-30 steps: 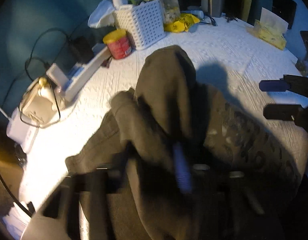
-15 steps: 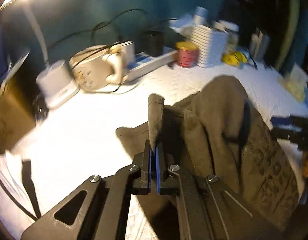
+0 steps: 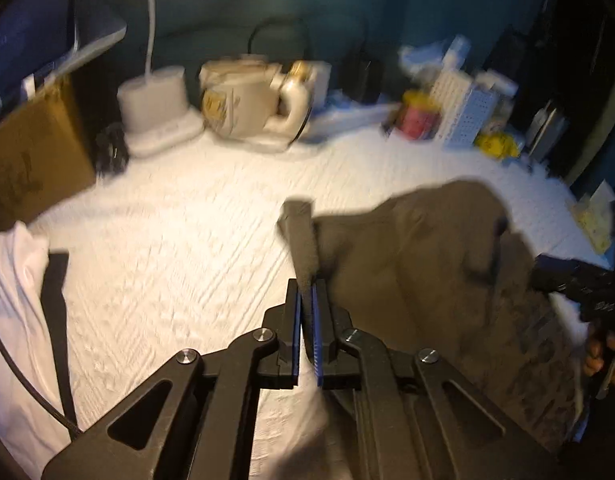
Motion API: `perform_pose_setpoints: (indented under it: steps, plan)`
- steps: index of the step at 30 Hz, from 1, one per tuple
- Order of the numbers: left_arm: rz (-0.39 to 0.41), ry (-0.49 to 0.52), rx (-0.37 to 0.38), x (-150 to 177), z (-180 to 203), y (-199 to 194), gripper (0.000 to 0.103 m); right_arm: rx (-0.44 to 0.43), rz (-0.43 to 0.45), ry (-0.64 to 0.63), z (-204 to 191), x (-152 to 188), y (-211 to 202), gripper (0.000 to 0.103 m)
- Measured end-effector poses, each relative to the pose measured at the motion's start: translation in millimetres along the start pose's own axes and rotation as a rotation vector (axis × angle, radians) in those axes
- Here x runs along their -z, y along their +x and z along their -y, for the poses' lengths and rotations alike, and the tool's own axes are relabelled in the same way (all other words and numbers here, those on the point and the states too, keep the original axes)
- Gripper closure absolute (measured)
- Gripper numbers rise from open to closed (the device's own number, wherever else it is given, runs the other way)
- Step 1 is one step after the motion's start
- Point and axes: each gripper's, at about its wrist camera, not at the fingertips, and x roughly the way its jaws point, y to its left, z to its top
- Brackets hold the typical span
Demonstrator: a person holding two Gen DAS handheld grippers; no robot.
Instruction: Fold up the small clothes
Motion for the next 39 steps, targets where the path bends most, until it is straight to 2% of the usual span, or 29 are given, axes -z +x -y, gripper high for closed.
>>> perform_pose_setpoints:
  steps: [2, 4, 6, 7, 9, 11, 13, 15, 19, 21, 23, 27, 28, 32, 34, 35, 36, 37, 39]
  plan:
    - [0.032, 0.021, 0.034, -5.8, 11.0, -7.3, 0.088, 0.008, 0.012, 0.003, 3.9, -3.6, -2.8, 0.026]
    - [0.057, 0.062, 0.071, -12.0, 27.4, -9.7, 0.057, 0.017, 0.031, 0.009, 8.0, -8.8, -6.0, 0.026]
    - [0.075, 0.098, 0.091, -15.5, 38.4, -9.2, 0.047, 0.025, 0.053, 0.019, 12.7, -14.0, -9.7, 0.026]
    - [0.077, 0.122, 0.098, -17.3, 45.2, -6.9, 0.047, 0.027, 0.066, 0.022, 14.8, -16.8, -11.7, 0.026]
    - [0.071, 0.148, 0.071, -22.9, 51.1, -1.5, 0.047, 0.031, 0.08, 0.027, 18.4, -21.4, -13.1, 0.026]
    - [0.095, 0.131, 0.041, -28.4, 48.0, -2.3, 0.047, 0.033, 0.096, 0.033, 22.6, -25.7, -14.3, 0.026]
    - [0.105, 0.109, 0.076, -33.4, 44.2, -3.8, 0.047, 0.027, 0.108, 0.033, 25.2, -28.4, -14.4, 0.026]
    - [0.081, 0.14, 0.087, -34.3, 48.0, 5.1, 0.047, 0.024, 0.115, 0.035, 28.0, -33.7, -11.0, 0.027]
    - [-0.024, 0.196, 0.117, -25.8, 57.1, 36.3, 0.047, -0.001, 0.113, 0.048, 33.2, -47.1, -2.8, 0.049]
    - [-0.061, 0.211, 0.133, -21.1, 60.5, 49.1, 0.048, -0.015, 0.104, 0.054, 35.3, -55.7, 4.7, 0.054]
    - [-0.076, 0.226, 0.14, -18.2, 63.4, 54.7, 0.058, -0.033, 0.095, 0.055, 35.0, -63.1, 11.4, 0.054]
    - [-0.092, 0.214, 0.147, -17.0, 59.6, 57.9, 0.092, -0.075, 0.071, 0.061, 33.9, -72.0, 25.9, 0.058]
    - [-0.087, 0.211, 0.147, -17.3, 58.3, 56.4, 0.092, -0.082, 0.064, 0.071, 33.4, -72.7, 29.6, 0.062]
    - [-0.065, 0.188, 0.145, -17.4, 50.7, 51.0, 0.095, -0.103, 0.013, 0.063, 28.7, -75.2, 48.0, 0.067]
    - [-0.052, 0.167, 0.149, -17.0, 44.5, 46.9, 0.096, -0.129, -0.006, 0.052, 25.2, -77.0, 54.5, 0.08]
    - [-0.047, 0.16, 0.151, -17.2, 42.4, 45.8, 0.096, -0.143, -0.011, 0.051, 24.9, -77.8, 55.7, 0.08]
    - [-0.039, 0.148, 0.157, -17.5, 39.4, 43.1, 0.096, -0.145, -0.012, 0.044, 23.4, -79.6, 56.8, 0.082]
    - [-0.033, 0.138, 0.164, -17.9, 37.6, 41.5, 0.096, -0.148, -0.01, 0.035, 22.2, -81.1, 56.9, 0.089]
    - [-0.02, 0.122, 0.173, -19.5, 34.6, 38.2, 0.096, -0.166, 0.01, 0.022, 20.0, -86.9, 54.7, 0.091]
